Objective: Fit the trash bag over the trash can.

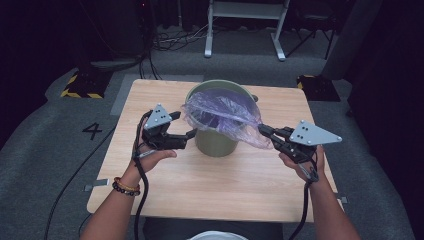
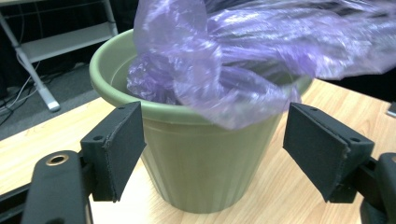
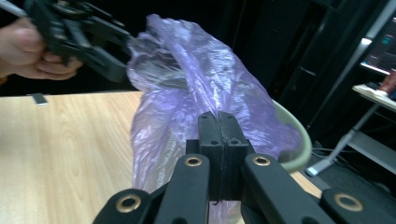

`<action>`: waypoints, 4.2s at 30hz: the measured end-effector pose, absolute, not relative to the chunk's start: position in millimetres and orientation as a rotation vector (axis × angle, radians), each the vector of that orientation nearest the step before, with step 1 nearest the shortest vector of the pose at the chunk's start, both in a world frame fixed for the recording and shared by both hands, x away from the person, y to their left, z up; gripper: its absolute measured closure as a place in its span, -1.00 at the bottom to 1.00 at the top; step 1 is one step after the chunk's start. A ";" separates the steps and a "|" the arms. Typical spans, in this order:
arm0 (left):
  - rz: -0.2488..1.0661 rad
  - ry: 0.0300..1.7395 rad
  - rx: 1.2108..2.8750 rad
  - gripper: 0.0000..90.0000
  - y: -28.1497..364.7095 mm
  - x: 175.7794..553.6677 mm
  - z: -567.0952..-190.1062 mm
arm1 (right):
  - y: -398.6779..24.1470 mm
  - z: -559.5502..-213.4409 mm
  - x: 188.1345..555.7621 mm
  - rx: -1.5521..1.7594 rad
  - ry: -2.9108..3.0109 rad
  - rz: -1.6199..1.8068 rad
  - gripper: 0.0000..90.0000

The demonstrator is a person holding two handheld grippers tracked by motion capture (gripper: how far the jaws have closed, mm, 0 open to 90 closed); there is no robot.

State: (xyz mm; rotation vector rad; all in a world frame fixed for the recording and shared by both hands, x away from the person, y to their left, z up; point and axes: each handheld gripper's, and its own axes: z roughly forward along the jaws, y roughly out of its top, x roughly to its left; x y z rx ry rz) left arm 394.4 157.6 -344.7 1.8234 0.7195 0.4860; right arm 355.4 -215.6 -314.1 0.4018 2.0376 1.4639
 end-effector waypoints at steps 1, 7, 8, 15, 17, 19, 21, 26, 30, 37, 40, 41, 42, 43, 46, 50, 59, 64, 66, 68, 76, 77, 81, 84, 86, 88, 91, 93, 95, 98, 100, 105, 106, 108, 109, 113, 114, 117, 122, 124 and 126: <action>0.483 0.739 1.806 -0.42 155.7 396.3 -342.4 | -214.1 -313.0 352.9 0.387 2.041 1.477 1.00; 0.436 0.728 1.751 -0.55 152.0 397.0 -333.6 | -209.7 -309.0 344.2 0.336 2.043 1.468 1.00; 0.441 0.730 1.738 -0.55 150.9 395.2 -332.2 | -209.7 -309.0 344.2 0.336 2.043 1.468 1.00; 0.551 0.774 1.781 -0.46 133.5 401.7 -330.6 | -206.9 -310.7 341.3 0.311 2.047 1.468 1.00; 0.592 0.805 1.791 -0.13 131.8 406.2 -330.7 | -207.0 -310.1 339.6 0.300 2.048 1.481 1.00; 0.619 0.822 1.796 0.13 133.0 409.7 -331.4 | -207.8 -308.8 337.3 0.291 2.043 1.490 1.00; 0.647 0.805 1.823 0.54 135.5 410.4 -331.8 | -209.4 -307.4 335.1 0.289 2.036 1.499 1.00; 0.669 0.734 1.854 1.00 144.1 405.9 -328.5 | -217.7 -305.8 331.5 0.308 2.012 1.517 1.00; 0.661 0.652 1.907 1.00 155.8 397.3 -322.0 | -224.7 -307.0 332.7 0.351 1.994 1.520 1.00; 0.555 0.575 1.967 1.00 188.6 378.0 -319.8 | -239.2 -320.0 342.5 0.499 1.979 1.526 1.00; 0.549 0.570 1.987 1.00 192.7 374.2 -321.5 | -241.2 -324.9 344.9 0.531 1.981 1.519 1.00; 0.548 0.556 1.997 1.00 195.4 368.9 -322.2 | -242.2 -328.9 346.5 0.544 1.988 1.521 1.00; 0.557 0.552 2.003 1.00 195.8 365.8 -321.6 | -241.5 -331.3 346.5 0.544 1.992 1.516 1.00; 0.574 0.548 1.998 1.00 196.6 362.6 -319.5 | -240.2 -332.5 345.8 0.543 1.992 1.506 1.00; 0.564 0.528 1.969 1.00 198.8 356.2 -313.2 | -238.6 -331.4 342.9 0.531 1.986 1.505 1.00; 0.563 0.485 1.931 1.00 199.4 342.8 -299.7 | -239.4 -323.7 334.6 0.520 1.959 1.526 1.00; 0.720 0.735 1.820 0.30 194.5 360.8 -321.3 | -244.1 -330.7 340.7 0.595 1.985 1.527 1.00; 0.726 0.843 1.778 0.21 193.5 383.4 -339.2 | -242.5 -342.3 361.7 0.691 2.024 1.493 1.00; 0.726 0.858 1.825 0.33 196.6 395.3 -350.2 | -245.1 -345.6 367.5 0.720 2.024 1.487 1.00; 0.753 0.862 1.843 0.38 196.9 397.5 -352.4 | -248.3 -347.6 372.3 0.748 2.021 1.487 1.00; 0.824 0.917 1.809 0.02 210.7 404.4 -351.6 | -248.3 -349.7 383.0 0.765 1.993 1.406 1.00; 0.840 0.911 1.820 0.01 216.4 405.2 -351.9 | -249.7 -351.0 386.4 0.773 1.994 1.432 1.00; 0.848 0.921 1.795 -0.08 224.8 406.4 -352.4 | -249.4 -352.9 389.2 0.778 1.992 1.441 1.00; 0.862 0.928 1.783 -0.11 226.7 405.8 -350.9 | -247.8 -352.1 388.3 0.775 1.986 1.442 1.00; 0.858 0.937 1.769 -0.13 230.2 405.6 -349.1 | -246.9 -350.5 387.3 0.760 1.982 1.435 1.00; 0.826 0.935 1.772 -0.09 233.1 406.5 -349.0 | -246.5 -349.3 387.0 0.756 1.986 1.433 1.00; 0.716 0.833 1.835 0.20 227.8 403.4 -352.4 | -243.4 -348.1 384.3 0.722 1.984 1.411 0.58; 0.679 0.801 1.843 0.32 225.0 402.3 -353.1 | -242.3 -347.7 382.2 0.689 1.990 1.436 0.44; 0.663 0.755 1.871 0.41 217.7 399.8 -353.7 | -236.9 -345.7 377.1 0.661 1.989 1.416 0.12; 0.649 0.684 1.915 0.56 205.1 395.5 -352.3 | -228.1 -340.7 365.9 0.599 1.954 1.377 -0.10; 0.647 0.664 1.928 0.57 199.6 393.1 -350.5 | -224.6 -337.5 357.9 0.552 1.930 1.356 -0.11; 0.649 0.625 1.949 0.68 189.5 388.0 -345.5 | -218.9 -329.9 331.7 0.406 1.891 1.378 0.01; 0.656 0.625 1.947 0.67 187.8 386.9 -344.5 | -217.8 -329.5 327.1 0.388 1.885 1.367 0.02; 0.673 0.628 1.944 0.55 185.7 385.3 -342.7 | -216.9 -329.0 319.9 0.372 1.878 1.357 0.00; 0.693 0.647 1.938 0.40 184.2 384.6 -341.5 | -217.4 -328.3 318.2 0.372 1.876 1.353 -0.02; 0.714 0.669 1.908 0.03 183.9 382.6 -336.2 | -218.7 -326.4 321.3 0.444 1.859 1.280 -0.14; 0.713 0.660 1.914 0.08 184.0 382.5 -335.6 | -218.9 -325.8 322.0 0.466 1.833 1.250 -0.20; 0.715 0.636 1.936 0.25 181.8 382.1 -334.2 | -215.3 -325.2 319.7 0.476 1.776 1.159 -0.30; 0.709 0.631 1.938 -0.06 174.6 379.7 -330.6 | -204.9 -326.1 308.4 0.376 1.782 1.143 -0.13; 0.711 0.607 1.950 0.02 172.0 378.0 -328.9 | -203.5 -324.8 304.8 0.349 1.783 1.177 -0.08; 0.728 0.596 1.960 0.12 168.4 376.7 -327.1 | -201.8 -323.6 301.4 0.314 1.776 1.184 -0.05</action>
